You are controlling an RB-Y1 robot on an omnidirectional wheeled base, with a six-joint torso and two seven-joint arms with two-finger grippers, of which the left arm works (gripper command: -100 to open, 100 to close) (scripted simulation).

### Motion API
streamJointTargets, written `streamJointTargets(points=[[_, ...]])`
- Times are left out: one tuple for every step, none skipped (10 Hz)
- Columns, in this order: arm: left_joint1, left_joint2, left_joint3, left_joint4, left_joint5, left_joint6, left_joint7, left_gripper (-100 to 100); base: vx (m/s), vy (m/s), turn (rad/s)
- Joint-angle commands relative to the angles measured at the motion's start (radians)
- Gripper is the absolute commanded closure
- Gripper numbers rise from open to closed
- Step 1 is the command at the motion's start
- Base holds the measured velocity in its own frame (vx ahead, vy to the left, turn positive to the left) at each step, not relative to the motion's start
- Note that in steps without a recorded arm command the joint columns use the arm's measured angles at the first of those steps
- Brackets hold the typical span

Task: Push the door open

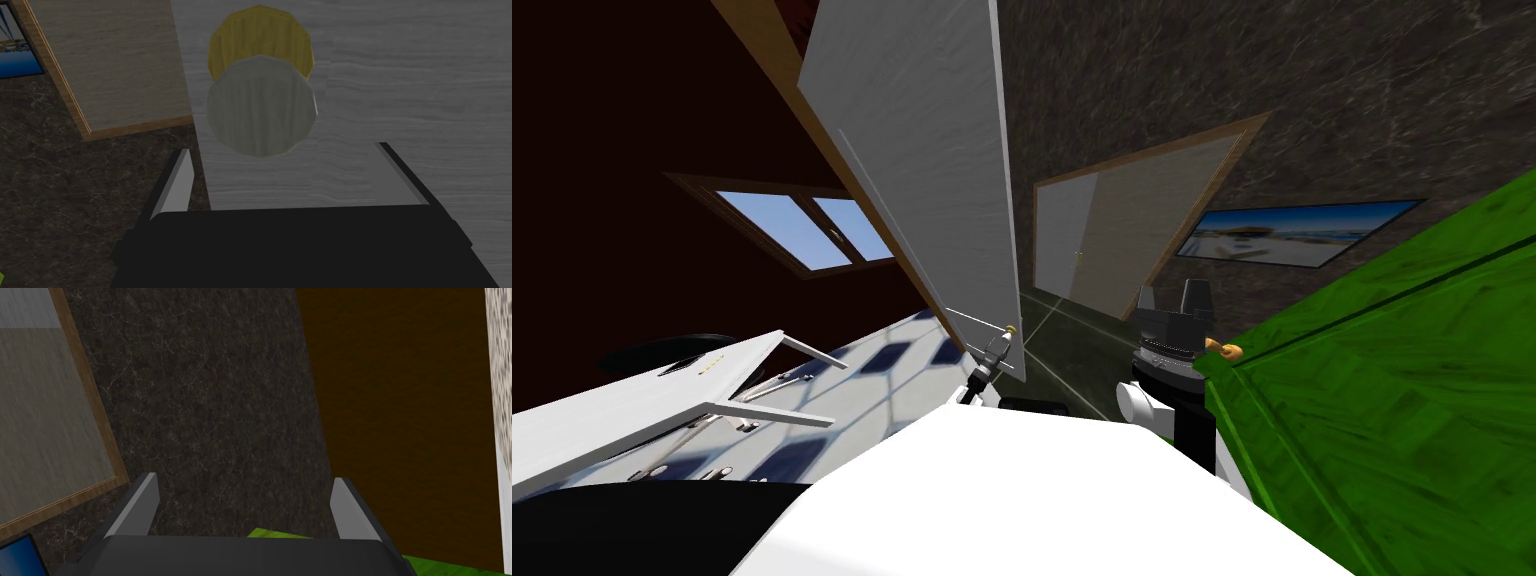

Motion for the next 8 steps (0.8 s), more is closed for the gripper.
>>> streamJointTargets(points=[[-0.014, 0.003, -0.015, 0.015, 0.034, 0.01, -0.017, -100, 0.004, 0.002, -0.024], [-0.036, 0.008, -0.038, 0.037, 0.072, 0.026, -0.039, -100, 0.005, 0.002, -0.037], [-0.056, 0.012, -0.06, 0.057, 0.101, 0.041, -0.059, -100, 0.006, 0.002, -0.052], [-0.075, 0.016, -0.08, 0.076, 0.131, 0.054, -0.078, -100, 0.007, 0.001, -0.052], [-0.075, 0.016, -0.08, 0.076, 0.142, 0.054, -0.078, -100, 0.005, 0.001, -0.018], [-0.092, 0.018, -0.098, 0.093, 0.172, 0.067, -0.095, -100, 0.004, 0.0, -0.029], [-0.107, 0.02, -0.114, 0.108, 0.198, 0.077, -0.11, -100, 0.005, 0.001, -0.046], [-0.12, 0.022, -0.128, 0.121, 0.222, 0.087, -0.123, -100, 0.005, 0.002, -0.036]])
